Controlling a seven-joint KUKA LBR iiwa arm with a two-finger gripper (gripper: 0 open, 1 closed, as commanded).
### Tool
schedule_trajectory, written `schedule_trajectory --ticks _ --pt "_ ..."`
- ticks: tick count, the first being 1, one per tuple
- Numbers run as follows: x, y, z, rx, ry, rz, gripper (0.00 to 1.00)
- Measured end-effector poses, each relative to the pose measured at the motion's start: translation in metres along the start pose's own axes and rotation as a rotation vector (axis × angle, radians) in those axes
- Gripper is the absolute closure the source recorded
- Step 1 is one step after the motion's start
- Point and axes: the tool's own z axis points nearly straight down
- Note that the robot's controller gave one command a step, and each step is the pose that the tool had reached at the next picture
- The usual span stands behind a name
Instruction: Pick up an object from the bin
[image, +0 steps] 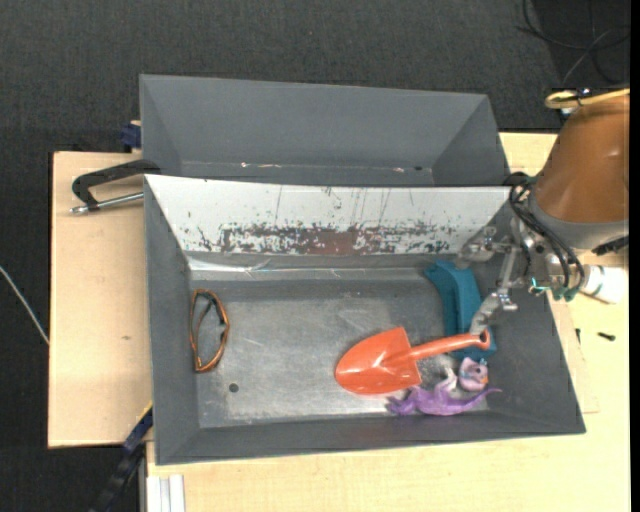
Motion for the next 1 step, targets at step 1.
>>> schedule_trajectory --ticks 1 --pt "0.0150 0.0065 0.0992 -0.011 0.030 -0.019 1.00"
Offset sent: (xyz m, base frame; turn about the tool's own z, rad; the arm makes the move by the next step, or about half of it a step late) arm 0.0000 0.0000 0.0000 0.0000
